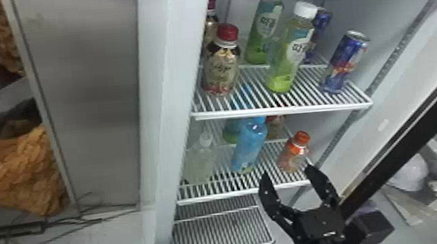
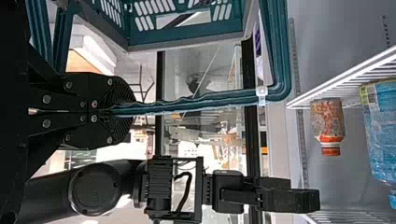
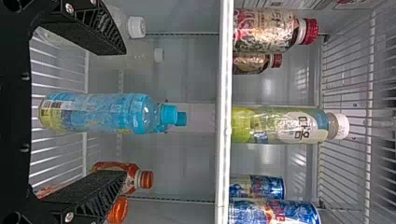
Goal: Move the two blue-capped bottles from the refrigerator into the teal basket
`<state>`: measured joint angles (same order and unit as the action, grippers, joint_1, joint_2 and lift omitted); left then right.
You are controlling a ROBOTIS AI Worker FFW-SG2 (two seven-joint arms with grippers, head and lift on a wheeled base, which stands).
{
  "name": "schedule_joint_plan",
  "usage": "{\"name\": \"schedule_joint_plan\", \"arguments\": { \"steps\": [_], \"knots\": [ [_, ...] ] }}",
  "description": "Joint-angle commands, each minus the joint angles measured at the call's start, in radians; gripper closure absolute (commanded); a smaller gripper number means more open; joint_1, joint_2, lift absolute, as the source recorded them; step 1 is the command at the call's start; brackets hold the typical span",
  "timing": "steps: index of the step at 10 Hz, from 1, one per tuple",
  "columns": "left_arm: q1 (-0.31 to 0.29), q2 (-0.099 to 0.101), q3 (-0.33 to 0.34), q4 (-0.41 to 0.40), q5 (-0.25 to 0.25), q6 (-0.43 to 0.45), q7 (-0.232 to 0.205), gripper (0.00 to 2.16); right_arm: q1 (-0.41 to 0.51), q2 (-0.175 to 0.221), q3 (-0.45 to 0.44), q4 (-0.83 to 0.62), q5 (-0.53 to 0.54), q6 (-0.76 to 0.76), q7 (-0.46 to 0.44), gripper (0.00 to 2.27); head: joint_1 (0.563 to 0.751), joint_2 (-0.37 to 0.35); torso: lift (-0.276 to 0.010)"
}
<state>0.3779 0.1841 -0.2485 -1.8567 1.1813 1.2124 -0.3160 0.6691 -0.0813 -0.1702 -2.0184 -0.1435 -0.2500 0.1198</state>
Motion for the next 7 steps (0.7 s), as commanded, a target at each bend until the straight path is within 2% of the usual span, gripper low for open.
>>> {"name": "schedule_joint_plan", "arguments": {
  "steps": [1,4,7],
  "knots": [
    [0.000,0.000,-0.002,0.000,0.001,0.000,0.000,1.14,-0.016,-0.002,0.000,0.022,-0.001,0.000,0.000,0.10,0.695,-0.350,-0.138],
    [0.000,0.000,-0.002,0.000,0.003,0.000,0.000,1.14,-0.075,-0.009,0.008,0.086,0.001,-0.013,-0.002,0.10,0.695,-0.350,-0.138],
    [-0.005,0.000,-0.003,0.000,0.004,0.000,0.000,1.14,-0.178,-0.018,0.025,0.203,0.004,-0.057,-0.002,0.10,0.695,-0.350,-0.138]
  ]
}}
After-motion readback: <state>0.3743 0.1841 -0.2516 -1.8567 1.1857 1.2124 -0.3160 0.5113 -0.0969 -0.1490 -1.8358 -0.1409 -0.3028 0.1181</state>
